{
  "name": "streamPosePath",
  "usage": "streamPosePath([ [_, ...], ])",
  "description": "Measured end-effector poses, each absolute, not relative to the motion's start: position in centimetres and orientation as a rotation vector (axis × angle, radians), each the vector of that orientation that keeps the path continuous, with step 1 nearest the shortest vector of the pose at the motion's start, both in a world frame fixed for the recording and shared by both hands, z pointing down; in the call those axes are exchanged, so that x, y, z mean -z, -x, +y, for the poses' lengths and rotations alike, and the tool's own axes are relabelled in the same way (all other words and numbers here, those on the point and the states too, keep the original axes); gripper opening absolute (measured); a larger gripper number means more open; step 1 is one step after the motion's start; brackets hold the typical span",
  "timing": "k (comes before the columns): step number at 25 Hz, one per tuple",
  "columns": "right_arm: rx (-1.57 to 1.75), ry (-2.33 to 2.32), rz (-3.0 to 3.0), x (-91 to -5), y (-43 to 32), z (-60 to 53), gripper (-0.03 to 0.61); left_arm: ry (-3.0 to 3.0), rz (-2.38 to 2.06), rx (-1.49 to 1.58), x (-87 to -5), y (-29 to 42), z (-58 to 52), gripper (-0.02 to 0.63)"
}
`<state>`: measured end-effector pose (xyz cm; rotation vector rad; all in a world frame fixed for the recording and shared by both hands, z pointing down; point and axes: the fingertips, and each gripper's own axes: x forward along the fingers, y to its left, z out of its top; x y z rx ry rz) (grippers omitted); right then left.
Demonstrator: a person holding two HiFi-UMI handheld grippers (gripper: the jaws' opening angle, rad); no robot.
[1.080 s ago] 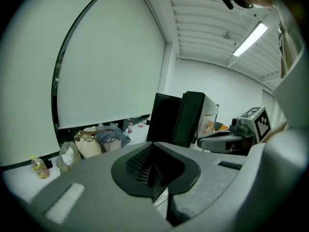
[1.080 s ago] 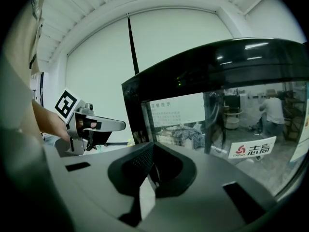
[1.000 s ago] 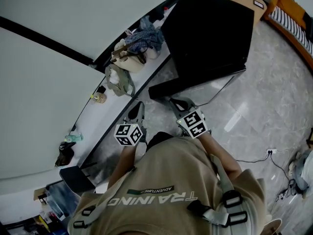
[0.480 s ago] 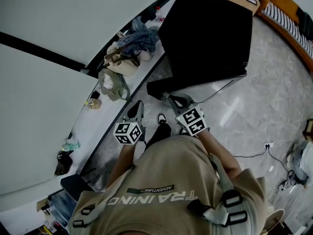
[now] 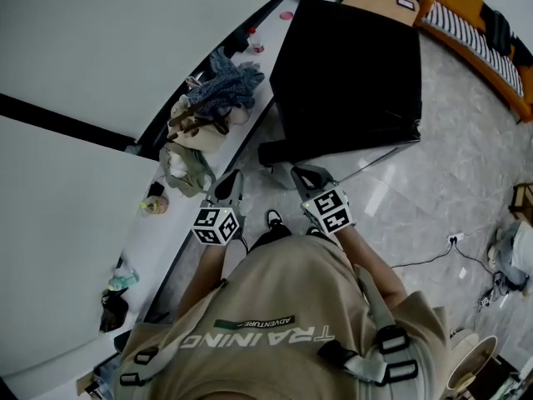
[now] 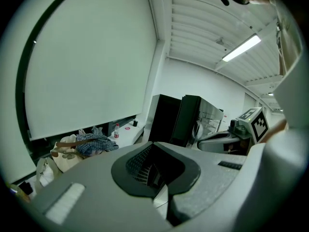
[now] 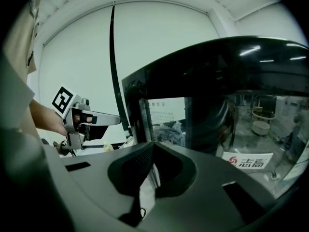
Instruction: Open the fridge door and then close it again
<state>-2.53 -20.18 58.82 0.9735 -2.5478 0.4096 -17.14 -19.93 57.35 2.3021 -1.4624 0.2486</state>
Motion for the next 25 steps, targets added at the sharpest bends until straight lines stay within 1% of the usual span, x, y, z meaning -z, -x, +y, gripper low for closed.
streamPosePath([
  [15,-0.431,-1.289,-2.390,-59.5,2.7,-23.9,-0.005,-2.451,-1.188,-0.281,-58.7,19.0,-25.8,0.000],
  [25,-0.408,-1.372,-2.331,-59.7,2.4,-24.7,-0.005,-2.518,-1.056,-0.247,-58.2,17.7,-28.4,0.000],
])
